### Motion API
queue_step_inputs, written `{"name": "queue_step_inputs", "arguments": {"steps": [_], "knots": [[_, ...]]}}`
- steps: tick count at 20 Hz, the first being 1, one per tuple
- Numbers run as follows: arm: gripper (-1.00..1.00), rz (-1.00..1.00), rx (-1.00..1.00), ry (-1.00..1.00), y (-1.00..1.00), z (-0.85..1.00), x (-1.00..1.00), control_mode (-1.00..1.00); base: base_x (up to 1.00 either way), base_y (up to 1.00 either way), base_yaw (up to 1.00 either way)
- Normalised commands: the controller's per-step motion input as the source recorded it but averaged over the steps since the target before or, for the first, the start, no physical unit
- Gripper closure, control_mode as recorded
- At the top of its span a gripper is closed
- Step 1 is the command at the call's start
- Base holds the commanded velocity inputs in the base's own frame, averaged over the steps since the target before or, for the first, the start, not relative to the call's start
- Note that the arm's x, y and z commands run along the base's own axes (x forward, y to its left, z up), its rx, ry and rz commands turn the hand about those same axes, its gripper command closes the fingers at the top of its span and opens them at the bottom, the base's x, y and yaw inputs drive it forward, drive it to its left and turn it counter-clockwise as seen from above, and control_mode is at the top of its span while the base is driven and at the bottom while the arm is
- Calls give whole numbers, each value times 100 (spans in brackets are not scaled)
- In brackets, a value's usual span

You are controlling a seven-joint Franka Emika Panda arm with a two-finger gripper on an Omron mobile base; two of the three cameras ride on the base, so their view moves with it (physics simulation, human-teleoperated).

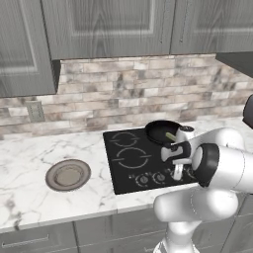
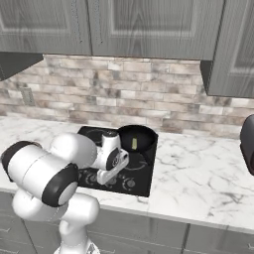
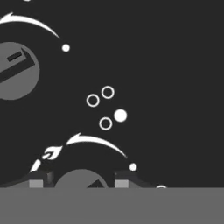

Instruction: Pick up the butter stick and place it in the pan. Then turn on the burner for the pan.

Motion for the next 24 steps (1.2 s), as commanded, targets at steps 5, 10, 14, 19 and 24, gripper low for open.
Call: {"name": "queue_step_inputs", "arguments": {"steps": [5,10,14,19,24], "knots": [[100,36,-19,-9,-10,-90,-70,-100,0,0,0],[100,38,-15,-13,-13,-87,-87,-100,0,0,0],[100,36,-8,-12,-9,-68,-80,-100,0,0,0],[100,37,-4,-8,-13,-64,-68,-100,0,0,0],[100,43,-6,-8,-18,-81,-79,-100,0,0,0]]}}
